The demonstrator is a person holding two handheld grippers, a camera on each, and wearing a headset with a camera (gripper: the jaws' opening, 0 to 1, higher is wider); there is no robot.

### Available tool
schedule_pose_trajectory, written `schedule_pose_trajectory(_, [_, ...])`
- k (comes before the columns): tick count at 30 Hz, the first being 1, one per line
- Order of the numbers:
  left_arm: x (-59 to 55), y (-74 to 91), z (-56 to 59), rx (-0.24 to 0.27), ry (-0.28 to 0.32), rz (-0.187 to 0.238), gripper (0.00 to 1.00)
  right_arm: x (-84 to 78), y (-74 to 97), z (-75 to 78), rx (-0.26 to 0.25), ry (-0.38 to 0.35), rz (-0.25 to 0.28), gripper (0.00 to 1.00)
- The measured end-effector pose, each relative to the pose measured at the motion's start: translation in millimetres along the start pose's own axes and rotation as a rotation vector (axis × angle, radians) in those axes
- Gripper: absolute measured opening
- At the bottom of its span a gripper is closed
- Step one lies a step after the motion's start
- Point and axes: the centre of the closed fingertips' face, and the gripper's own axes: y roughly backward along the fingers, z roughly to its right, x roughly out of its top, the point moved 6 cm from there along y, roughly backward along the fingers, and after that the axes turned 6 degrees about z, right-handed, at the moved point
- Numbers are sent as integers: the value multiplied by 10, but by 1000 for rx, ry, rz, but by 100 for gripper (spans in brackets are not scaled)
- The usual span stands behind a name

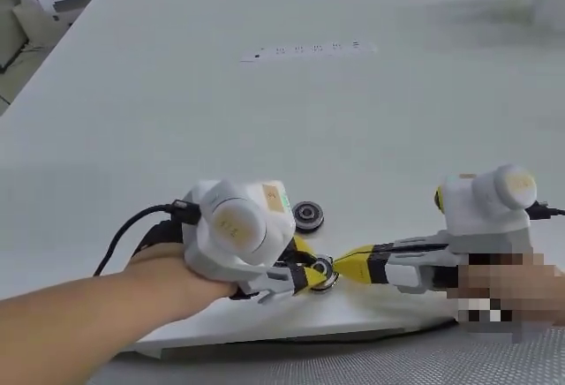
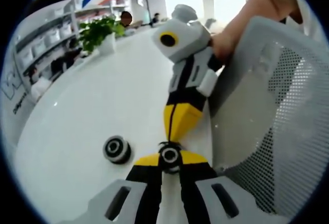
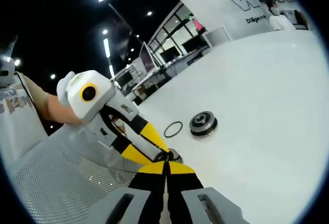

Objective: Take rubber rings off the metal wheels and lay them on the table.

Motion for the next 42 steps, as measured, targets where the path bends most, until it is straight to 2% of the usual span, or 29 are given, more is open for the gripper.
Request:
schedule_pose_trajectory(8, [-2, -1, -1, 2, 3, -2, 12, 3, -24, -15, 18, 3, 3, 0])
schedule_pose_trajectory(12, [-1, -4, 3, 1, 6, 0, 12, 0, -47, -44, 45, 10, 1, 0])
schedule_pose_trajectory(13, [2, -7, 6, 1, 5, 1, 12, -3, -48, -44, 49, 16, 0, 0])
schedule_pose_trajectory(14, [12, -20, 18, -1, 4, 5, 12, 7, -61, -82, 79, 24, 5, 0])
schedule_pose_trajectory(15, [23, -22, 17, -4, -3, 6, 12, 32, -64, -68, 64, 64, 17, 0])
schedule_pose_trajectory(16, [24, -22, 9, -3, 2, 5, 12, 12, -60, -85, 67, 32, 10, 0])
schedule_pose_trajectory(20, [23, -22, 6, -2, 3, 6, 12, 12, -69, -121, 68, 33, 13, 0])
schedule_pose_trajectory(22, [21, -22, 6, -2, 5, 7, 12, 30, -51, -120, 70, 14, 34, 0])
schedule_pose_trajectory(31, [17, -18, 12, -2, 9, 10, 12, 35, -36, -148, 123, -70, 59, 0])
schedule_pose_trajectory(34, [15, -18, 10, -4, 12, 11, 12, 35, -40, -139, 119, -79, 63, 0])
schedule_pose_trajectory(37, [12, -19, 0, -11, 19, 14, 12, 29, -37, -107, 88, -54, 57, 0])
schedule_pose_trajectory(38, [12, -20, 5, -10, 18, 15, 12, 22, -30, -70, 57, -40, 52, 0])
schedule_pose_trajectory(42, [9, -21, 3, -8, 19, 22, 13, 21, -20, -63, 40, -37, 63, 0])
